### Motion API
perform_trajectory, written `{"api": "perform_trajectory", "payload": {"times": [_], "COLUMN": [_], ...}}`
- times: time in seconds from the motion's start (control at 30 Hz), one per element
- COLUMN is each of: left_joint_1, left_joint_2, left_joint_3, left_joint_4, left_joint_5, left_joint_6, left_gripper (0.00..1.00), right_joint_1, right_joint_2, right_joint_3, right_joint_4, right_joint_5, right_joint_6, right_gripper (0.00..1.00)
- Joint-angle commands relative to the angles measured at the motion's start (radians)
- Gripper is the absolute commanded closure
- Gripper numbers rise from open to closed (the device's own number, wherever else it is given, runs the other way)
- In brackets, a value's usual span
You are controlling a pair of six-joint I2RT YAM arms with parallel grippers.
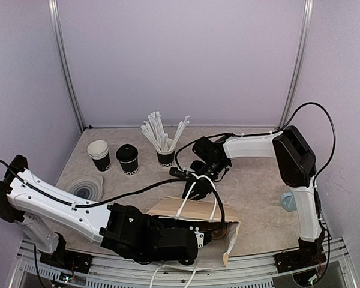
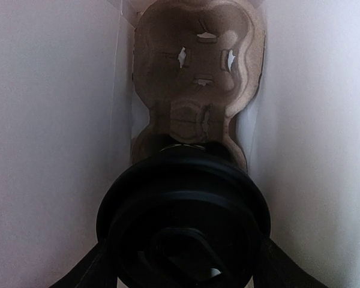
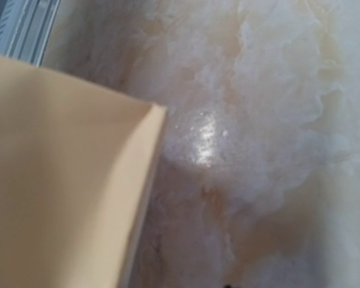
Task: Pack the takeout coffee
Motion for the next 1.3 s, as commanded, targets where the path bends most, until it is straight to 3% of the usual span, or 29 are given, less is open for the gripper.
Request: {"api": "perform_trajectory", "payload": {"times": [0.0, 0.33, 1.03, 1.27], "left_joint_1": [0.034, 0.046, 0.080, 0.096], "left_joint_2": [-0.002, -0.018, 0.037, 0.055], "left_joint_3": [-0.034, -0.004, 0.243, 0.275], "left_joint_4": [0.022, -0.024, -0.338, -0.352], "left_joint_5": [-0.003, 0.075, 0.343, 0.357], "left_joint_6": [0.009, -0.025, -0.144, -0.145], "left_gripper": [0.43, 0.43, 0.43, 0.43], "right_joint_1": [0.026, 0.040, 0.133, 0.118], "right_joint_2": [0.014, 0.023, 0.056, 0.045], "right_joint_3": [-0.010, -0.006, 0.023, -0.006], "right_joint_4": [-0.059, -0.084, -0.229, -0.101], "right_joint_5": [-0.086, -0.096, -0.174, -0.027], "right_joint_6": [-0.031, -0.049, -0.147, -0.039], "right_gripper": [0.69, 0.70, 0.68, 0.67]}}
